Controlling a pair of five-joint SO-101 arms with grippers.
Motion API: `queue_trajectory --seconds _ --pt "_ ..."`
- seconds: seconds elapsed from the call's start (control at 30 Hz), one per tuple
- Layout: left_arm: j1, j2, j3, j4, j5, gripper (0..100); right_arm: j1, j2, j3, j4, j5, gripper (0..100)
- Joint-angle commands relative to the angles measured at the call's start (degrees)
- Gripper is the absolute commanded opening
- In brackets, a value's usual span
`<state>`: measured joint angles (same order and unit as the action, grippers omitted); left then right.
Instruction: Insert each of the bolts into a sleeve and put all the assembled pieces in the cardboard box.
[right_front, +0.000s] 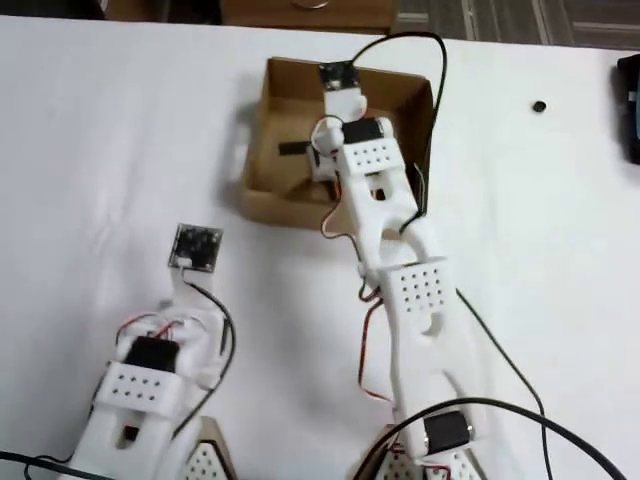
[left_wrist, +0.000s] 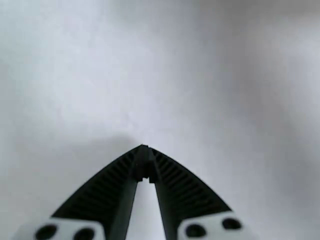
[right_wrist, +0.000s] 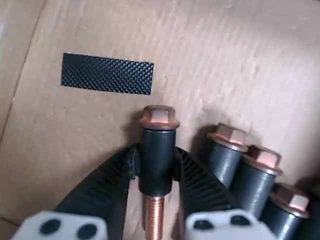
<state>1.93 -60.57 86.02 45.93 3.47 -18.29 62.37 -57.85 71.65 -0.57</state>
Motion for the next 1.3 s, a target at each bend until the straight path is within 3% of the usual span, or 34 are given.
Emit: queue_trajectory --seconds 0.0,0.27,0.6,0.77,1.0,1.27 --pt "0.09 -0.62 0.22 -0.97 -0.09 2 0.57 -0.22 -2.02 0.84 0.44 3.8" --pt "0.09 -0.62 0.31 -0.97 -0.18 2 0.48 -2.51 -7.38 9.98 0.35 22.6" --pt "0.09 -0.62 0.31 -0.97 -0.09 2 0.4 -10.68 -23.65 28.35 0.18 23.8" --pt "0.09 -0.62 0.31 -0.97 -0.09 2 0.57 -21.32 -25.23 29.67 0.35 23.8" --pt "0.09 -0.62 0.31 -0.88 -0.18 2 -0.66 -46.2 -12.4 29.67 0.35 23.8" --pt "0.18 -0.62 0.31 -0.88 -0.35 2 -0.57 -78.73 19.6 29.67 0.18 23.8"
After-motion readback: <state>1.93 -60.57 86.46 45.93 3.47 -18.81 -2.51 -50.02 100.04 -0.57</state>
